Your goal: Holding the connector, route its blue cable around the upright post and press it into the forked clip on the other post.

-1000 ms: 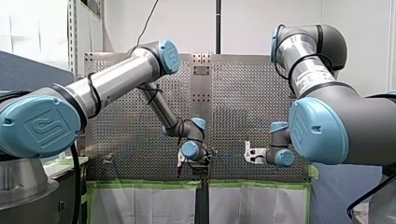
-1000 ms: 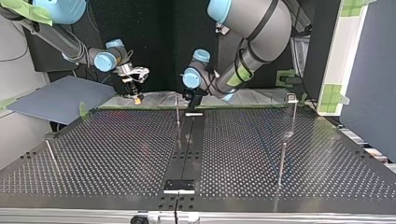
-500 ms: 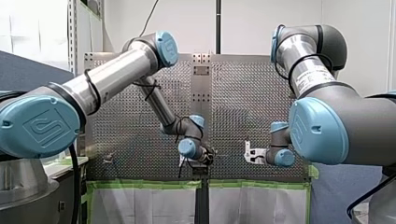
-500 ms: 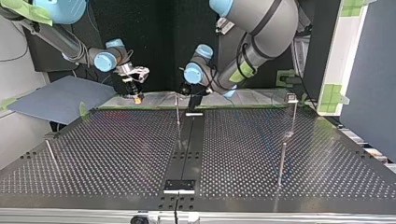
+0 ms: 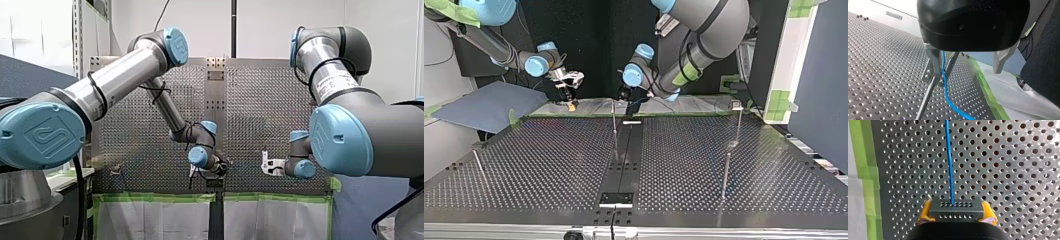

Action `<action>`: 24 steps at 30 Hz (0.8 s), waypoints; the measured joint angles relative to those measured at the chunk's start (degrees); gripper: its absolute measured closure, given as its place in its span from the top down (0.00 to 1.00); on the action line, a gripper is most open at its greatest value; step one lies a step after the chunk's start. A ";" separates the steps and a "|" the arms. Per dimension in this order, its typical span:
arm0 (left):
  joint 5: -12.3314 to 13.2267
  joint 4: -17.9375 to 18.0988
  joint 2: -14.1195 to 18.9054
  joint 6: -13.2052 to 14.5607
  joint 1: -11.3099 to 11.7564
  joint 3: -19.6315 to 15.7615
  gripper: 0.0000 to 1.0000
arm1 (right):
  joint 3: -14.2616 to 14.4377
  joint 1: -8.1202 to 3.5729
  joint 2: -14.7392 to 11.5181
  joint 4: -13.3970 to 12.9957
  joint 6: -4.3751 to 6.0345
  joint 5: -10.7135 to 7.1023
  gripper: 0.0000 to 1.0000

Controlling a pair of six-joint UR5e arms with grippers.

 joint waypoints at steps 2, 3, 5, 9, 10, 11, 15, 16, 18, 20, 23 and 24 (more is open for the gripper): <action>-0.07 0.41 0.65 0.00 -0.02 -0.65 1.00 | 0.00 0.00 0.01 0.00 0.02 -0.02 0.00; -0.11 0.69 1.00 -0.02 -0.02 -0.97 1.00 | 0.00 0.00 0.00 0.00 0.03 -0.05 0.00; -0.10 1.29 1.84 -0.13 -0.10 -1.70 1.00 | 0.00 0.00 0.00 0.04 0.01 -0.08 0.00; 0.42 1.31 3.16 -0.33 -0.62 -2.40 1.00 | 0.00 0.02 0.00 0.08 0.01 -0.11 0.00; 0.67 1.19 3.35 -0.35 -0.88 -2.65 1.00 | 0.00 0.02 0.01 0.09 0.01 -0.11 0.00; 0.84 1.13 3.45 -0.37 -1.07 -2.87 1.00 | 0.00 0.03 0.02 0.10 0.03 -0.11 0.00; 1.14 1.37 3.63 -0.41 -1.87 -3.98 1.00 | 0.00 0.05 0.01 0.12 0.13 -0.12 0.00; 1.14 1.50 3.63 -0.42 -2.06 -4.26 1.00 | 0.00 0.05 0.00 0.12 0.14 -0.12 0.00; 1.10 1.60 3.64 -0.45 -2.29 -4.56 1.00 | 0.00 0.06 0.01 0.11 0.18 -0.12 0.00; 0.97 1.65 3.64 -0.50 -2.49 -4.73 1.00 | 0.00 0.05 0.00 0.11 0.20 -0.16 0.00; 0.80 1.75 3.64 -0.65 -2.72 -4.79 1.00 | 0.00 0.04 0.00 0.10 0.22 -0.35 0.00; 0.78 1.77 3.65 -0.69 -2.78 -4.80 1.00 | 0.00 0.03 0.01 0.11 0.22 -0.42 0.00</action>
